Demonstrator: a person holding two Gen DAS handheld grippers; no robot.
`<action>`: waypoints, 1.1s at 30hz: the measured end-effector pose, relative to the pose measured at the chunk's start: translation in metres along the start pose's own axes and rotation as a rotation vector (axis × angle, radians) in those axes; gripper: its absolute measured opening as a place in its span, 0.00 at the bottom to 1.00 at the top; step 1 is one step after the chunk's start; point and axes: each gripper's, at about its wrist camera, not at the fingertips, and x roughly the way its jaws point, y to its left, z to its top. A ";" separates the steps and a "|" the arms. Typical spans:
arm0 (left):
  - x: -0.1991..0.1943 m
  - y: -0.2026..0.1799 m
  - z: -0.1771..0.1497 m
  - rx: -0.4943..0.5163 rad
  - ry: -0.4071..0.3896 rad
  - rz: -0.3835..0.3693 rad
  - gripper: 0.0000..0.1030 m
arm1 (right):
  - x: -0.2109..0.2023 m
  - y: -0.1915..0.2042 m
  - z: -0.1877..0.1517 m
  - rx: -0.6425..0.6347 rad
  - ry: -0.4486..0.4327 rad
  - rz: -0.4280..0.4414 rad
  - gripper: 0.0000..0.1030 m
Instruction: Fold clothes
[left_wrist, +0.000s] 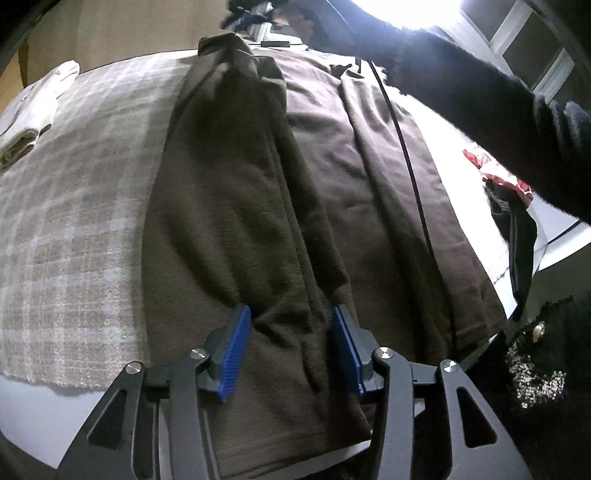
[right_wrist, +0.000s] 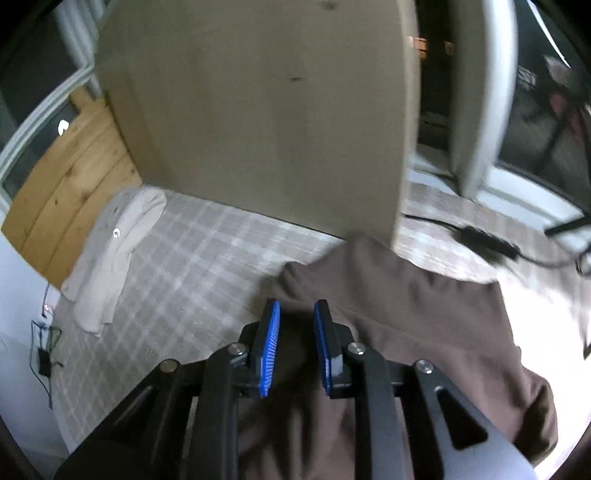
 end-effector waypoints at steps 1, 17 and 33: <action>0.002 -0.001 0.001 0.001 -0.001 0.000 0.45 | 0.002 0.006 0.002 -0.024 -0.004 -0.005 0.19; 0.005 -0.018 -0.002 0.130 0.050 -0.022 0.49 | -0.187 -0.043 -0.089 0.228 -0.122 0.141 0.20; -0.021 -0.108 -0.020 0.483 0.035 -0.146 0.52 | -0.295 -0.090 -0.338 0.530 -0.087 -0.174 0.21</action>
